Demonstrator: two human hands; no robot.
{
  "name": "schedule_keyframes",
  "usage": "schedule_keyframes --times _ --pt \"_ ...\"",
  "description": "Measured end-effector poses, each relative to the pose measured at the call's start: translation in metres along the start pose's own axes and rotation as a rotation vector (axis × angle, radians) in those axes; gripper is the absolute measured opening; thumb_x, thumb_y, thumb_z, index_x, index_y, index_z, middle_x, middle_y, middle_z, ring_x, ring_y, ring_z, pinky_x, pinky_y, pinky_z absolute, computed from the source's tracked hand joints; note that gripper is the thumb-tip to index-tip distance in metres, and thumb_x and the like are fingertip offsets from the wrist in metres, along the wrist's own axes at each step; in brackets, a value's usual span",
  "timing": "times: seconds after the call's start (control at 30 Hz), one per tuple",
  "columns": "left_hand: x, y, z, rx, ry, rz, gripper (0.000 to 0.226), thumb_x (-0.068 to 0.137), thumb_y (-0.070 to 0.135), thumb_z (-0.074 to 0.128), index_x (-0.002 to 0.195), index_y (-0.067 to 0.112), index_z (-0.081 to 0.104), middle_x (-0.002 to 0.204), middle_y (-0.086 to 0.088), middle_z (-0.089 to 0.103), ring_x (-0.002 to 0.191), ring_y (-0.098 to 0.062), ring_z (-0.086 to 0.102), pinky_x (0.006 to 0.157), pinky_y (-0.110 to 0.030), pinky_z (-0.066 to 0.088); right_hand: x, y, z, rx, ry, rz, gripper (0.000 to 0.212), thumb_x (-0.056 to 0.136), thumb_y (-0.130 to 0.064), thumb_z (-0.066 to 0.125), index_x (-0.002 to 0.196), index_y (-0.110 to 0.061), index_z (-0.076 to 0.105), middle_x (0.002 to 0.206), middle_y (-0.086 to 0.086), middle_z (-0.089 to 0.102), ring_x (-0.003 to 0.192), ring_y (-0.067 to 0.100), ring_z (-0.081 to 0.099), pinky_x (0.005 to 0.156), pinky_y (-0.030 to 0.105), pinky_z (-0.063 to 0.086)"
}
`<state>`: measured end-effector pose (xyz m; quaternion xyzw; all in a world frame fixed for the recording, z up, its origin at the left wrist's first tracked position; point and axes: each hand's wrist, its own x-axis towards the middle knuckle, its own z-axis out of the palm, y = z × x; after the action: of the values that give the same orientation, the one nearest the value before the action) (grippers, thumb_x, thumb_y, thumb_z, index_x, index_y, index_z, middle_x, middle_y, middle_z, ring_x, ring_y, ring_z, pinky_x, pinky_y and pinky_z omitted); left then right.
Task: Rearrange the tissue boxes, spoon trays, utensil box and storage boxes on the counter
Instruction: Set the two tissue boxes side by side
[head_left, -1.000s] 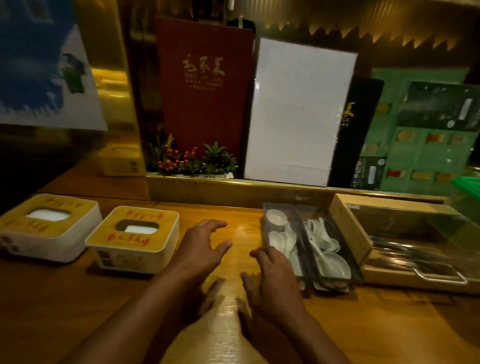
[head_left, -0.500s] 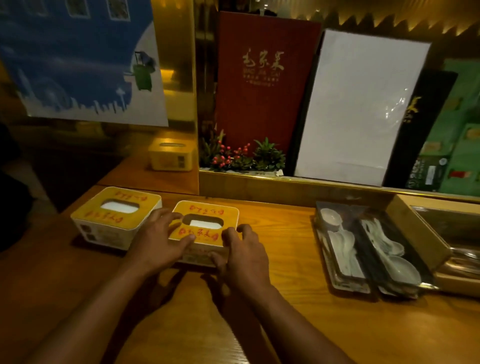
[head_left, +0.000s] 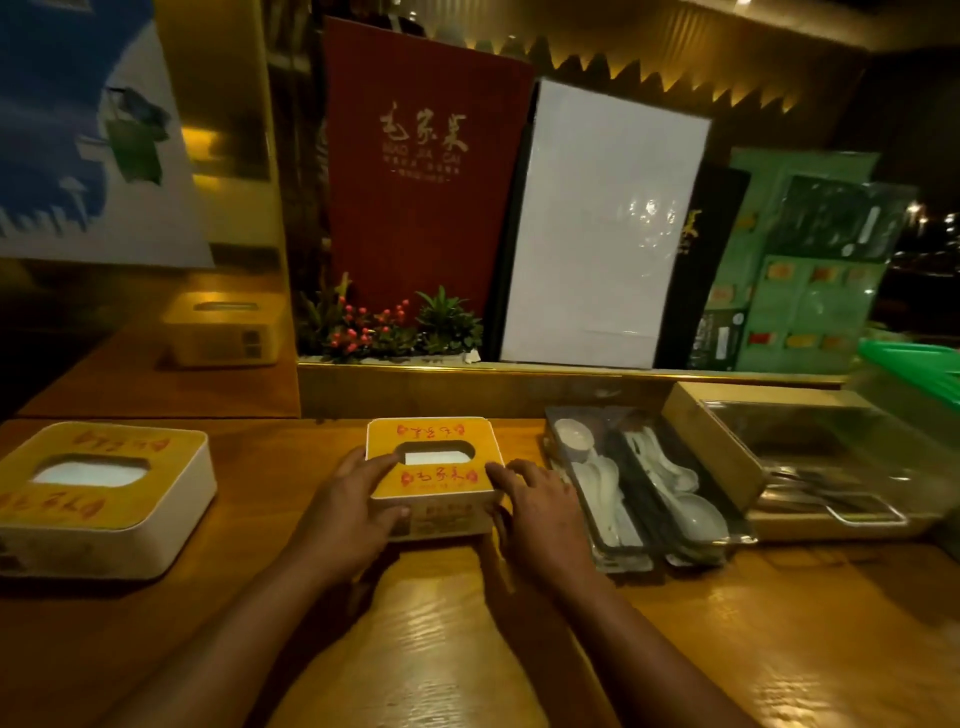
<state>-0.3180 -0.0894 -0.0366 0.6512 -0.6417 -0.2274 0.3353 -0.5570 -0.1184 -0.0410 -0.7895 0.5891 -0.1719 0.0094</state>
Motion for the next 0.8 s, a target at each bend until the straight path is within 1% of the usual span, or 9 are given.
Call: schedule_keyframes --times 0.1,0.2,0.3,0.4,0.53,0.57,0.6,0.7,0.8 --pt "0.018 0.011 0.023 -0.024 0.005 0.027 0.071 0.084 0.021 0.077 0.146 0.038 0.046 0.156 0.001 0.036 0.139 -0.025 0.042 0.107 -0.043 0.047 0.006 0.024 -0.007 -0.043 -0.013 0.031 0.058 0.098 -0.049 0.053 0.152 -0.04 0.035 0.155 -0.001 0.043 0.141 0.026 0.037 0.114 0.047 0.033" --pt "0.032 0.022 0.039 -0.027 0.009 0.033 0.072 0.084 0.019 0.077 0.146 0.036 0.047 0.155 0.003 0.037 0.138 -0.023 0.043 0.105 -0.04 0.049 0.014 0.037 -0.014 -0.059 -0.022 0.049 0.061 0.096 -0.049 0.056 0.152 -0.037 0.036 0.16 0.002 0.036 0.147 0.029 0.029 0.119 0.049 0.023" --pt "0.046 0.028 0.047 -0.037 -0.004 0.039 0.071 0.084 0.017 0.077 0.146 0.035 0.047 0.15 0.006 0.042 0.132 -0.019 0.047 0.101 -0.033 0.051 0.02 0.047 -0.014 -0.041 -0.021 0.082 0.061 0.098 -0.047 0.055 0.154 -0.034 0.035 0.164 0.001 0.028 0.151 0.028 0.019 0.122 0.049 0.016" --pt "0.06 0.033 0.052 -0.042 -0.024 0.048 0.07 0.085 0.014 0.076 0.146 0.033 0.048 0.142 0.009 0.046 0.126 -0.015 0.05 0.095 -0.022 0.049 0.029 0.055 -0.013 -0.022 -0.02 0.089 0.061 0.098 -0.044 0.056 0.154 -0.03 0.035 0.165 -0.001 0.027 0.151 0.027 0.018 0.121 0.047 0.016" --pt "0.074 0.037 0.058 -0.037 -0.018 0.042 0.069 0.086 0.013 0.075 0.145 0.035 0.048 0.143 0.01 0.046 0.119 -0.005 0.045 0.091 -0.017 0.047 0.041 0.061 -0.014 0.004 -0.041 0.128 0.062 0.099 -0.042 0.057 0.155 -0.031 0.034 0.165 -0.005 0.026 0.15 0.026 0.021 0.12 0.044 0.02" --pt "0.077 0.036 0.061 -0.042 -0.016 0.041 0.07 0.086 0.012 0.075 0.146 0.035 0.047 0.146 0.01 0.045 0.121 -0.006 0.044 0.092 -0.018 0.048 0.043 0.062 -0.013 0.016 -0.043 0.138 0.063 0.098 -0.042 0.058 0.155 -0.031 0.033 0.165 -0.006 0.026 0.15 0.025 0.022 0.12 0.044 0.021" --pt "0.08 0.037 0.063 -0.049 -0.019 0.038 0.07 0.086 0.012 0.074 0.146 0.036 0.047 0.148 0.01 0.043 0.125 -0.008 0.045 0.095 -0.021 0.049 0.043 0.063 -0.013 0.025 -0.045 0.145 0.064 0.097 -0.042 0.059 0.155 -0.032 0.033 0.165 -0.007 0.026 0.149 0.025 0.023 0.119 0.043 0.023" --pt "0.088 0.035 0.071 -0.046 -0.04 0.024 0.074 0.086 0.013 0.074 0.147 0.042 0.043 0.158 0.01 0.033 0.14 -0.02 0.041 0.102 -0.039 0.053 0.046 0.069 -0.014 0.047 -0.054 0.163 0.063 0.098 -0.039 0.059 0.155 -0.031 0.033 0.165 -0.008 0.026 0.148 0.025 0.025 0.117 0.045 0.028" --pt "0.096 0.032 0.079 -0.034 -0.038 0.022 0.078 0.084 0.017 0.076 0.148 0.043 0.04 0.16 0.011 0.032 0.141 -0.021 0.04 0.103 -0.044 0.052 0.05 0.072 -0.016 0.084 -0.05 0.19 0.063 0.098 -0.039 0.06 0.155 -0.032 0.033 0.164 -0.008 0.027 0.147 0.023 0.028 0.116 0.046 0.03"
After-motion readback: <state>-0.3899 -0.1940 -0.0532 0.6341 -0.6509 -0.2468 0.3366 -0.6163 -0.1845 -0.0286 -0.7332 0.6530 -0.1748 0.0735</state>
